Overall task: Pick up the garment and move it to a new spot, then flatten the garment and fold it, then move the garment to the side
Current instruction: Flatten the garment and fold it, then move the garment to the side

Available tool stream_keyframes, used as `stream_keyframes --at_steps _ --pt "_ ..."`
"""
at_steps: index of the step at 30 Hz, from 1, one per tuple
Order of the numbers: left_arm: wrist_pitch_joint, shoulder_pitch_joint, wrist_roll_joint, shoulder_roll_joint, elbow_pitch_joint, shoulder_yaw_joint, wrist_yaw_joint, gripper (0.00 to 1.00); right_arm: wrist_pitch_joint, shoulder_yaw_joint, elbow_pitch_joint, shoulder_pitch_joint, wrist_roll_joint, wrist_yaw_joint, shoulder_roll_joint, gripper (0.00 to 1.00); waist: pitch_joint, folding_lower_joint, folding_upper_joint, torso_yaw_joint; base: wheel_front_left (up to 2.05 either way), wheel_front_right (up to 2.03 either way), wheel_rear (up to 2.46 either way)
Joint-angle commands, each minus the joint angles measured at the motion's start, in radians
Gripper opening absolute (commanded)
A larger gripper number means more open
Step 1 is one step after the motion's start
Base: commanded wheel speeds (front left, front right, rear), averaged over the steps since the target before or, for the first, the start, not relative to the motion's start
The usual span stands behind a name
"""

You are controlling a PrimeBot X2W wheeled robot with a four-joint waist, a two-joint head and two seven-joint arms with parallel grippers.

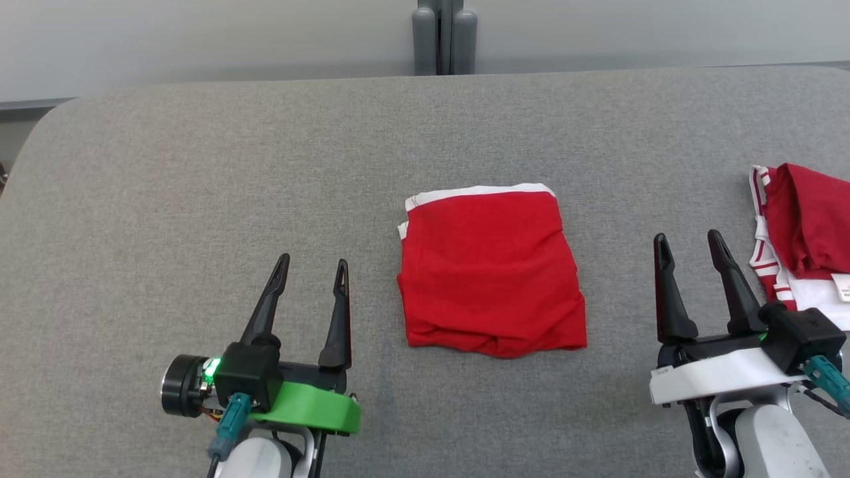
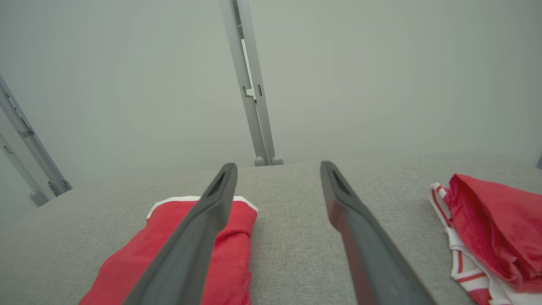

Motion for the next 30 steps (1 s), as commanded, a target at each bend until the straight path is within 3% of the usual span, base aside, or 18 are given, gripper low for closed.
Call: stream_keyframes --at_steps 1,8,14,30 --pt "-0.003 0.014 0.003 0.003 -0.004 0.005 -0.002 1.00 -0.002 0.005 0.003 0.007 -0.009 -0.002 0.001 1.00 0.001 0.0000 0.0000 0.000 0.00 0.00 0.00" --pt "-0.003 -0.007 0.001 0.003 -0.011 -0.003 -0.005 1.00 -0.002 0.019 0.043 -0.016 -0.012 -0.002 0.001 1.00 0.021 0.0000 0.0000 0.016 0.00 0.00 0.00" --pt "-0.003 -0.018 -0.004 0.003 -0.007 -0.020 -0.009 1.00 -0.002 0.045 0.172 -0.052 0.027 -0.002 -0.007 1.00 0.048 0.0000 0.0000 0.042 0.00 0.00 0.00" --pt "-0.003 -0.057 -0.014 0.003 0.003 -0.060 0.006 1.00 0.064 0.131 0.484 -0.231 0.276 -0.002 -0.043 1.00 0.116 0.0000 0.0000 0.140 0.00 0.00 0.00"
